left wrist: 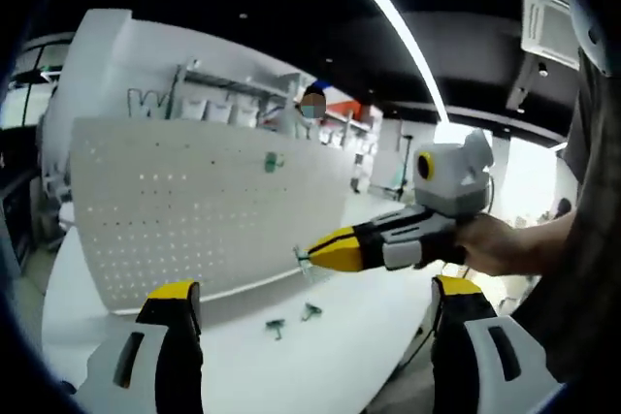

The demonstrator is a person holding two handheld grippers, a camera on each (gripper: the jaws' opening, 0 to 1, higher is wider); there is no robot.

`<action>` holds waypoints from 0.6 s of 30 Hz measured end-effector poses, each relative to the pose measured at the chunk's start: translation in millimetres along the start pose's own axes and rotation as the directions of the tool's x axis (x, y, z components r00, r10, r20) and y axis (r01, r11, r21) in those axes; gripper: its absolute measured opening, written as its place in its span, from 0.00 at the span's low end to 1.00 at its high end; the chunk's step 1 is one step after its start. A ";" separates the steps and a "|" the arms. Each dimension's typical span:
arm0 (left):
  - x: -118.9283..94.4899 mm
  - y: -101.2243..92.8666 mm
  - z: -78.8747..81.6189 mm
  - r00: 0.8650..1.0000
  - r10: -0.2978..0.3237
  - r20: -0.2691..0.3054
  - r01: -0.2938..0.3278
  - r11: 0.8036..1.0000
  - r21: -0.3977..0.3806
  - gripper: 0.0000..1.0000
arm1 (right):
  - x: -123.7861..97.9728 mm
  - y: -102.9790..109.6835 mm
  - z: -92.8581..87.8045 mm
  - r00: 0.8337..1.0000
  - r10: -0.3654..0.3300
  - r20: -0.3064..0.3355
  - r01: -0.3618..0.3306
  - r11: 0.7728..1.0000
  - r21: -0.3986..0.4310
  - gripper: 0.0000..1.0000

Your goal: Insert the hook assembly into the mounting plate slot until the hook locks in place.

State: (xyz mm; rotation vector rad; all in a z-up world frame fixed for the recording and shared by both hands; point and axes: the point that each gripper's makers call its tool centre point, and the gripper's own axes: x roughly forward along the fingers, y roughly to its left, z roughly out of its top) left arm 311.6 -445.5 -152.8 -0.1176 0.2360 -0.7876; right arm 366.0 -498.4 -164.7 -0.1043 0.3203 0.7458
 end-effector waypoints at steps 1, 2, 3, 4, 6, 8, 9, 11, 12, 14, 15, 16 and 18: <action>-0.5 1.2 0.4 1.000 0.006 0.000 -0.006 1.000 0.000 1.00 | -0.2 -4.0 1.2 1.000 -0.010 0.006 0.010 1.000 0.006 0.00; -1.3 2.5 0.6 1.000 0.012 0.001 -0.012 1.000 0.001 1.00 | -0.2 -8.0 2.1 1.000 -0.020 0.010 0.020 1.000 0.007 0.00; -1.8 3.4 0.4 1.000 0.016 0.000 -0.016 1.000 0.001 1.00 | 0.0 -13.4 2.8 0.999 -0.030 0.014 0.030 0.999 0.012 0.00; -2.6 4.1 -0.1 1.000 0.020 -0.002 -0.020 1.000 0.004 1.00 | 0.0 -17.5 3.5 0.999 -0.040 0.018 0.039 0.999 0.016 0.00; -4.1 5.6 -1.3 1.000 0.030 -0.003 -0.030 1.000 0.006 1.00 | -0.2 -27.2 5.3 0.998 -0.063 0.026 0.063 0.998 0.015 0.00; -6.5 7.0 -2.2 0.999 0.038 0.004 -0.038 0.999 -0.005 1.00 | -0.7 -40.5 8.0 0.995 -0.093 0.037 0.092 0.996 0.017 0.00; -7.4 8.1 -3.2 0.999 0.044 0.005 -0.044 0.999 -0.012 1.00 | -1.2 -49.0 9.7 0.993 -0.111 0.042 0.110 0.994 0.028 0.00; -7.5 9.8 -5.1 0.999 0.049 0.002 -0.049 0.999 -0.017 1.00 | -2.1 -63.5 13.8 0.989 -0.140 0.055 0.139 0.990 0.034 0.00; -7.4 10.3 -5.5 0.999 0.050 0.000 -0.050 0.999 -0.018 1.00 | -2.9 -70.2 15.9 0.985 -0.158 0.063 0.156 0.987 0.037 0.00; -7.5 11.9 -5.5 0.999 0.054 -0.002 -0.054 0.998 -0.015 1.00 | -4.2 -86.3 20.4 0.978 -0.194 0.081 0.191 0.981 0.045 0.00; -7.5 12.9 -5.2 0.998 0.057 -0.001 -0.057 0.998 -0.015 1.00 | -4.7 -95.1 22.6 0.973 -0.211 0.090 0.207 0.977 0.057 0.00; -7.5 14.4 -4.2 0.998 0.060 0.002 -0.060 0.998 -0.017 1.00 | -4.9 -101.3 24.3 0.970 -0.223 0.096 0.218 0.974 0.063 0.00; -7.2 16.5 -2.8 0.998 0.065 0.005 -0.065 0.998 -0.024 1.00 | -5.2 -116.0 26.8 0.962 -0.255 0.101 0.251 0.967 0.054 0.00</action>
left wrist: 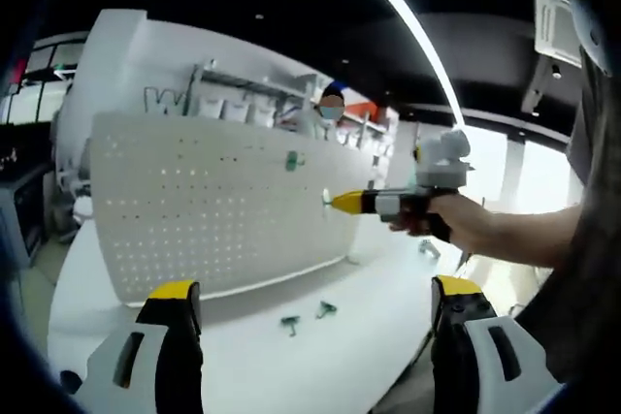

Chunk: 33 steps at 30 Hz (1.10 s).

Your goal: Insert the hook assembly into the mounting plate slot until the hook locks in place.

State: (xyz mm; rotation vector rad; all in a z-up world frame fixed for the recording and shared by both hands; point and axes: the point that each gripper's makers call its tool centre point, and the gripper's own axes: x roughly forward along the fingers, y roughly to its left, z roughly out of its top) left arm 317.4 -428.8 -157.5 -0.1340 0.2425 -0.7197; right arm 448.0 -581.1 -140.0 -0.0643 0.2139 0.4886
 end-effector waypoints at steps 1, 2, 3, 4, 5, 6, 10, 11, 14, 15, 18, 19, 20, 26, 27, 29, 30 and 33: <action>0.5 0.5 0.3 1.000 0.001 0.000 -0.001 1.000 -0.002 1.00 | 1.3 -5.1 1.8 1.000 -0.011 0.007 0.011 1.000 0.001 0.00; 1.0 0.9 0.5 1.000 0.002 -0.001 -0.002 1.000 -0.003 1.00 | 3.4 -13.5 4.7 0.999 -0.031 0.020 0.031 1.000 0.001 0.00; 1.6 1.2 0.7 1.000 0.001 -0.002 -0.001 1.000 -0.002 1.00 | 3.8 -16.7 5.7 0.999 -0.040 0.022 0.040 0.999 0.002 0.00; 2.4 1.6 0.6 1.000 0.001 -0.005 -0.001 1.000 -0.001 1.00 | 4.8 -21.1 7.0 0.998 -0.052 0.026 0.052 0.999 0.005 0.00; 2.7 1.7 0.6 1.000 0.001 -0.007 -0.001 1.000 0.001 1.00 | 6.1 -25.4 8.2 0.998 -0.061 0.031 0.061 0.998 0.011 0.00; 3.1 2.2 0.5 1.000 0.001 -0.007 -0.001 1.000 0.002 1.00 | 8.4 -31.3 9.9 0.997 -0.074 0.039 0.074 0.997 0.012 0.00; 4.8 6.1 -1.8 1.000 0.004 -0.015 -0.004 1.000 -0.011 1.00 | 14.5 -44.6 12.5 0.994 -0.102 0.048 0.101 0.995 0.022 0.00; 5.3 7.5 -2.4 1.000 0.004 -0.018 -0.004 1.000 -0.016 1.00 | 16.4 -48.7 14.0 0.992 -0.112 0.054 0.111 0.994 0.022 0.00; 6.0 10.2 -2.4 1.000 0.010 -0.020 -0.010 1.000 -0.019 1.00 | 21.2 -60.0 18.6 0.988 -0.135 0.071 0.134 0.991 0.021 0.00; 6.4 11.7 -2.3 1.000 0.012 -0.020 -0.013 1.000 -0.021 1.00 | 23.0 -64.5 20.1 0.987 -0.143 0.076 0.142 0.990 0.024 0.00; 7.3 14.2 -1.5 1.000 0.020 -0.021 -0.021 1.000 -0.023 1.00 | 26.6 -75.2 23.8 0.982 -0.165 0.091 0.161 0.986 0.044 0.00; 7.4 14.7 -1.1 1.000 0.022 -0.020 -0.022 0.999 -0.023 1.00 | 27.6 -77.7 25.2 0.981 -0.170 0.097 0.166 0.985 0.049 0.00; 7.5 15.0 -0.5 1.000 0.022 -0.018 -0.023 0.999 -0.022 1.00 | 29.8 -80.7 27.0 0.980 -0.172 0.102 0.167 0.984 0.054 0.00; 7.4 15.3 -1.9 0.999 0.027 -0.022 -0.028 0.999 -0.028 1.00 | 37.7 -95.5 39.3 0.969 -0.202 0.142 0.200 0.979 0.026 0.00; 7.2 15.4 -2.3 0.999 0.029 -0.023 -0.030 0.999 -0.029 1.00 | 40.2 -98.9 40.7 0.968 -0.205 0.145 0.203 0.979 0.027 0.00; 7.0 15.6 -2.6 0.999 0.030 -0.023 -0.031 0.999 -0.032 1.00 | 42.7 -103.7 42.5 0.966 -0.214 0.147 0.213 0.977 0.025 0.00; 6.9 15.6 -2.5 0.999 0.031 -0.023 -0.031 0.999 -0.033 1.00 | 44.0 -107.7 44.2 0.963 -0.222 0.152 0.220 0.975 0.029 0.00; 6.6 16.6 -2.5 0.999 0.034 -0.027 -0.035 0.999 -0.029 1.00 | 46.7 -114.9 46.2 0.959 -0.236 0.157 0.234 0.972 0.036 0.00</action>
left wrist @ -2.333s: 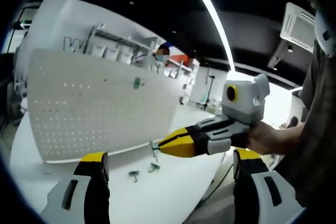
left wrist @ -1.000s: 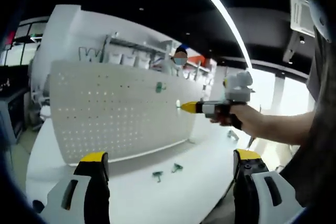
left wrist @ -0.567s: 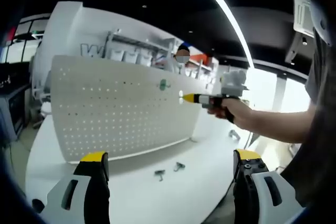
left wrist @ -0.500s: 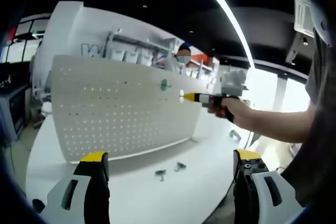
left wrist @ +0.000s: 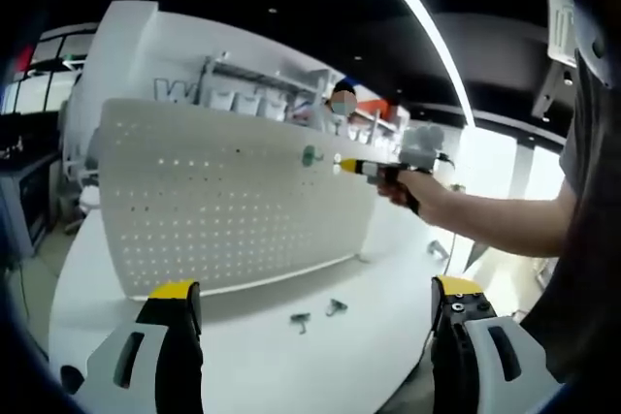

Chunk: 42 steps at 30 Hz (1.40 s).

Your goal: Insert the hook assembly into the mounting plate slot until the hook locks in place.

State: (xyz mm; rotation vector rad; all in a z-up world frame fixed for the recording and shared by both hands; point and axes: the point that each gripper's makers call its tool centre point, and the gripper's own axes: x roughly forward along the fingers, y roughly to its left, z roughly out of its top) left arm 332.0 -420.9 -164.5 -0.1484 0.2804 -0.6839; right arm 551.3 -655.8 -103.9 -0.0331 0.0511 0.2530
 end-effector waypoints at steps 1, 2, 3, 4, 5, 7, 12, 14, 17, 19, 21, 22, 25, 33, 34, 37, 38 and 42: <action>-0.1 0.6 0.3 1.000 0.002 -0.002 -0.002 1.000 0.003 1.00 | 1.8 -1.9 0.3 1.000 -0.002 0.001 0.002 1.000 0.004 0.00; -0.1 1.1 0.6 1.000 0.003 -0.004 -0.003 1.000 0.006 1.00 | 2.4 -2.9 0.6 1.000 -0.004 0.001 0.004 1.000 0.006 0.00; -0.4 1.7 1.4 1.000 0.005 -0.005 -0.005 1.000 0.006 1.00 | 2.8 -4.0 1.1 1.000 -0.007 0.003 0.007 1.000 0.003 0.00; -0.6 2.2 3.1 1.000 0.005 -0.001 -0.005 1.000 0.004 1.00 | 3.0 -5.1 1.5 1.000 -0.011 0.006 0.011 1.000 -0.001 0.00; -1.0 2.8 5.6 1.000 0.006 0.007 -0.006 1.000 0.001 1.00 | 4.0 -7.1 1.9 1.000 -0.016 0.009 0.016 1.000 -0.002 0.00; -0.8 3.7 7.8 1.000 0.007 0.011 -0.007 1.000 0.001 1.00 | 6.6 -10.6 2.6 1.000 -0.022 0.014 0.022 1.000 0.005 0.00; -0.3 5.7 10.9 1.000 0.012 0.011 -0.012 1.000 0.002 1.00 | 12.9 -15.4 7.1 0.999 -0.033 0.030 0.033 0.999 0.003 0.00; -1.5 6.3 14.3 1.000 0.014 0.017 -0.014 1.000 0.008 1.00 | 15.6 -17.0 10.7 0.998 -0.037 0.041 0.036 0.999 0.009 0.00; -2.5 9.1 16.4 0.999 0.022 0.025 -0.022 1.000 0.007 1.00 | 19.9 -19.7 16.8 0.997 -0.045 0.062 0.045 0.999 0.005 0.00; -2.8 11.9 15.8 0.999 0.029 0.028 -0.029 1.000 0.003 1.00 | 23.6 -21.4 20.0 0.996 -0.046 0.074 0.045 0.999 0.005 0.00; -2.6 13.7 13.5 0.999 0.032 0.025 -0.031 0.999 -0.010 1.00 | 27.1 -22.4 20.2 0.996 -0.048 0.077 0.048 0.999 0.004 0.00; -2.7 14.0 12.6 0.999 0.032 0.024 -0.032 0.999 -0.015 1.00 | 28.3 -22.2 20.1 0.996 -0.047 0.078 0.047 0.999 0.005 0.00; -3.3 15.4 12.2 0.999 0.039 0.023 -0.038 0.999 -0.013 1.00 | 32.4 -21.4 19.3 0.996 -0.045 0.083 0.045 0.999 0.004 0.00; -4.1 20.8 11.7 0.999 0.050 0.022 -0.049 0.999 -0.024 1.00 | 35.7 -22.3 15.8 0.995 -0.063 0.080 0.062 0.998 0.010 0.00; -3.8 20.9 11.2 0.999 0.049 0.019 -0.048 0.999 -0.025 1.00 | 35.4 -23.1 14.9 0.994 -0.069 0.079 0.069 0.998 0.008 0.00; -3.0 21.1 11.4 0.999 0.046 0.016 -0.046 0.999 -0.023 1.00 | 35.0 -23.9 12.3 0.994 -0.074 0.077 0.072 0.997 0.019 0.00; -2.8 21.1 11.9 0.999 0.046 0.017 -0.045 0.999 -0.022 1.00 | 34.8 -23.8 11.9 0.994 -0.074 0.077 0.073 0.997 0.020 0.00; -2.0 21.8 14.0 0.999 0.045 0.024 -0.044 0.999 -0.024 1.00 | 36.6 -24.6 7.5 0.995 -0.077 0.064 0.075 0.997 0.027 0.00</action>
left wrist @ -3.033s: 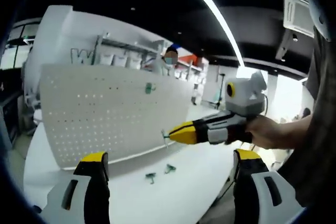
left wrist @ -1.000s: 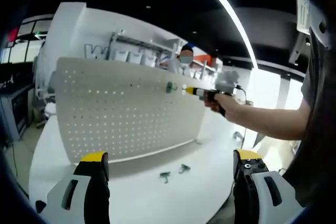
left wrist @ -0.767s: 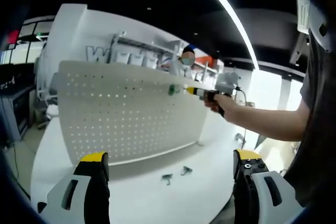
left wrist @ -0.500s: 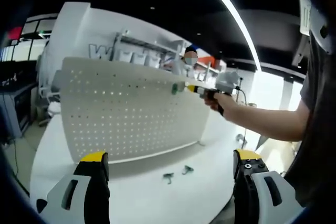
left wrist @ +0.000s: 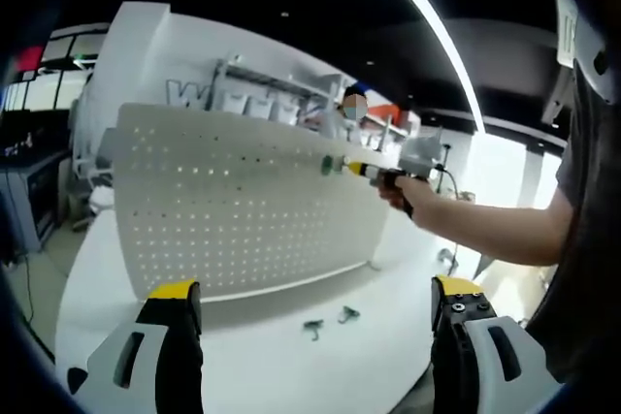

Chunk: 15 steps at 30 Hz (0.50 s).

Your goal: Insert the hook assembly into the mounting plate slot until the hook locks in place.

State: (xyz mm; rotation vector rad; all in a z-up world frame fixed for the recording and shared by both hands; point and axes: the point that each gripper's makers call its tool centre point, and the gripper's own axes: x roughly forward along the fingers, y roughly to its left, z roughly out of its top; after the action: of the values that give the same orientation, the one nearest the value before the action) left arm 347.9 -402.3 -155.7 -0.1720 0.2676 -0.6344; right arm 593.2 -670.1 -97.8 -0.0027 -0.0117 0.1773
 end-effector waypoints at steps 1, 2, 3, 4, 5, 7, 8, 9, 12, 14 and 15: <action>0.1 0.1 0.1 1.000 -0.001 0.000 0.001 1.000 0.001 1.00 | 0.2 0.0 0.3 1.000 -0.002 0.001 0.002 1.000 -0.001 0.00; 0.0 0.3 0.1 1.000 0.000 -0.001 0.000 1.000 0.003 1.00 | 0.3 0.3 0.3 1.000 -0.003 -0.001 0.003 1.000 -0.005 0.00; -0.2 0.5 0.1 1.000 0.001 -0.002 -0.001 1.000 0.005 1.00 | 0.9 1.0 -0.4 1.000 -0.006 -0.004 0.006 1.000 -0.014 0.00; -0.8 0.6 0.7 1.000 0.001 0.001 -0.001 1.000 0.003 1.00 | 1.1 1.8 -1.3 1.000 -0.008 -0.006 0.008 1.000 -0.021 0.00; -1.0 0.6 0.9 1.000 0.001 0.003 -0.001 1.000 0.002 1.00 | 1.6 2.2 -2.3 1.000 -0.009 -0.009 0.009 1.000 -0.022 0.00; -1.8 1.0 1.1 1.000 0.001 0.007 -0.001 1.000 -0.006 1.00 | 2.0 1.6 -4.3 1.000 -0.015 -0.009 0.015 1.000 -0.014 0.00; -2.3 1.4 0.6 1.000 0.002 0.006 -0.002 1.000 -0.008 1.00 | 1.9 1.0 -4.1 1.000 -0.020 -0.009 0.020 1.000 -0.014 0.00; -2.7 1.6 0.4 1.000 0.003 0.005 -0.003 1.000 -0.009 0.99 | 2.4 1.6 -3.7 1.000 -0.026 -0.015 0.025 0.999 -0.024 0.00; -5.0 2.3 1.0 1.000 0.008 0.010 -0.007 1.000 -0.008 0.99 | 2.4 2.8 -3.8 0.999 -0.032 -0.017 0.031 0.998 -0.053 0.01; -6.5 4.0 0.8 1.000 0.015 0.012 -0.015 1.000 -0.009 0.99 | 2.0 2.3 -3.6 0.999 -0.032 -0.022 0.031 0.999 -0.045 0.01; -7.5 4.6 0.8 1.000 0.017 0.016 -0.017 1.000 -0.012 0.99 | 2.1 2.6 -3.9 0.999 -0.031 -0.024 0.030 0.999 -0.044 0.01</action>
State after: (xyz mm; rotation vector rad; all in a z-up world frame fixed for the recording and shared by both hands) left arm 344.9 -394.1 -154.5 -0.1855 0.2573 -0.6146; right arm 594.8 -667.2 -101.7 -0.0485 0.0091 0.1462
